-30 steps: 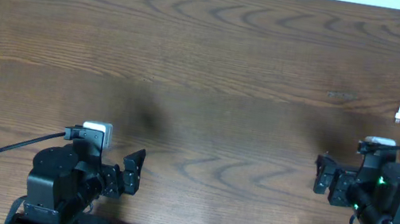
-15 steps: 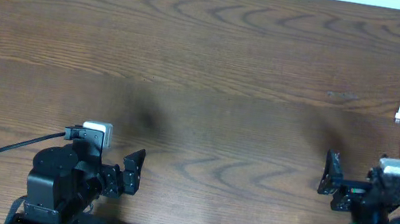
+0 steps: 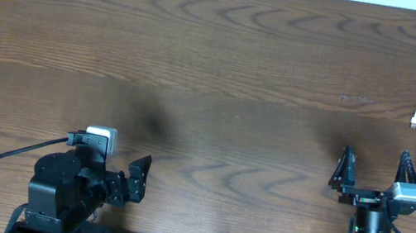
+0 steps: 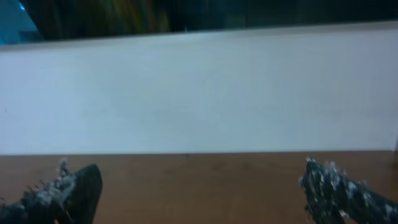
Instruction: Untangle cables
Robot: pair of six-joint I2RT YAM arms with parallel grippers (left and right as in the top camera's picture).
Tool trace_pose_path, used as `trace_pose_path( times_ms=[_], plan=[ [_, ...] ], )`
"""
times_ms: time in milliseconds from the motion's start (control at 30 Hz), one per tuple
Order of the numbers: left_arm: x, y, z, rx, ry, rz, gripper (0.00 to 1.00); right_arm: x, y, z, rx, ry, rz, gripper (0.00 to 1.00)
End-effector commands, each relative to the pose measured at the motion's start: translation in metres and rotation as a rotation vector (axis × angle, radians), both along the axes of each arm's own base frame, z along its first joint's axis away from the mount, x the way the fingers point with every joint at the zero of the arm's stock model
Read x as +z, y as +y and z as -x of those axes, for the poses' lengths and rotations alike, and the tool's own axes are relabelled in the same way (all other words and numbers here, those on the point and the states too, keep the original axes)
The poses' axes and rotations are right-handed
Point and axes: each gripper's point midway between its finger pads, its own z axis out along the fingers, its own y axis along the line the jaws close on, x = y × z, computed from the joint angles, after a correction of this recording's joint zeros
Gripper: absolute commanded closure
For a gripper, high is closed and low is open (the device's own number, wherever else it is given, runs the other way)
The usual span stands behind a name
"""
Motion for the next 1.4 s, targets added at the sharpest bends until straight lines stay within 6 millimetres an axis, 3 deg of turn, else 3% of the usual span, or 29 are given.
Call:
trace_pose_path(
  times_ms=[0, 167, 300, 1367],
  plan=[
    [-0.003, -0.001, 0.001, -0.017, 0.001, -0.010, 0.02, -0.016, -0.008, -0.005, -0.041, -0.012, 0.003, 0.01],
    [-0.003, -0.001, 0.001, -0.017, 0.001, -0.010, 0.02, -0.037, -0.011, -0.009, -0.056, 0.065, 0.007, 0.01],
    [-0.003, -0.001, 0.001, -0.018, 0.001, -0.011, 0.02, -0.092, -0.009, -0.011, -0.047, 0.290, 0.011, 0.01],
    [-0.003, -0.001, 0.001, -0.017, 0.001, -0.010, 0.02, -0.091, -0.005, -0.011, -0.025, 0.288, 0.011, 0.01]
  ],
)
